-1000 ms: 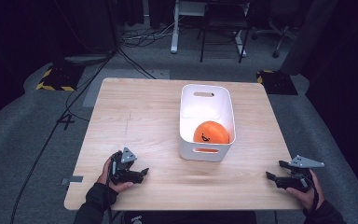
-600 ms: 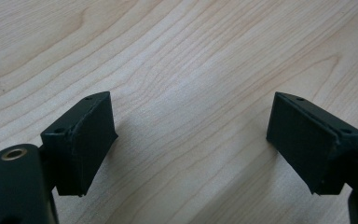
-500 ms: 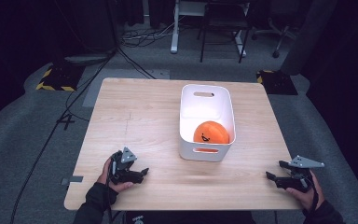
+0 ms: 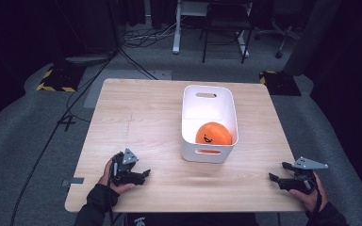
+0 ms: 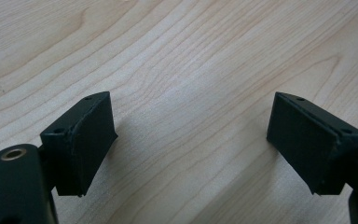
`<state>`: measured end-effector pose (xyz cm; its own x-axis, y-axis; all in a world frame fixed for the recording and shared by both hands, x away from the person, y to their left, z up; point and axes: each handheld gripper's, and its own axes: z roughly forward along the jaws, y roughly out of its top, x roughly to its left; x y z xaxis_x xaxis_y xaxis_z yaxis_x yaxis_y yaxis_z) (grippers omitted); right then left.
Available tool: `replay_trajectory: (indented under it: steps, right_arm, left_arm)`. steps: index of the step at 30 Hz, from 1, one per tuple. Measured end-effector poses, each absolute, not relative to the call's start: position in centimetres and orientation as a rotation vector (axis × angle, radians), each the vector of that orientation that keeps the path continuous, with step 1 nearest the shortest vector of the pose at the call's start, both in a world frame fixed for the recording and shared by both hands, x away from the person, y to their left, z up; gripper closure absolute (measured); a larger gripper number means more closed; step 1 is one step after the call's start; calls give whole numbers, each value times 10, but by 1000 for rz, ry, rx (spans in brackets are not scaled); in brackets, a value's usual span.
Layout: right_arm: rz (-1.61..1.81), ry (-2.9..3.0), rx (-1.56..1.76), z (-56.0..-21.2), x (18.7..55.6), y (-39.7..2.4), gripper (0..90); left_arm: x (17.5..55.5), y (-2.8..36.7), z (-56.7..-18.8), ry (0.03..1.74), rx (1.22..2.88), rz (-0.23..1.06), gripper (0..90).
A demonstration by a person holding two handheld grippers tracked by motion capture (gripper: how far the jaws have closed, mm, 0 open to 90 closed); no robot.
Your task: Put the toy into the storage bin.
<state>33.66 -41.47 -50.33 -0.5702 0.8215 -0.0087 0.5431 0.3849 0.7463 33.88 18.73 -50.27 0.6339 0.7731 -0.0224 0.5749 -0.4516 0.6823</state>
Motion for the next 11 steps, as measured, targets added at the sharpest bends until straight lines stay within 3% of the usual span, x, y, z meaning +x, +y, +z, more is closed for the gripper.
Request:
replay_trajectory:
  steps: [11]
  right_arm:
    - [1010, 2273, 1177, -503, 337, -415, 182]
  left_arm:
    - [339, 187, -503, 1046, 2187, 392, 151]
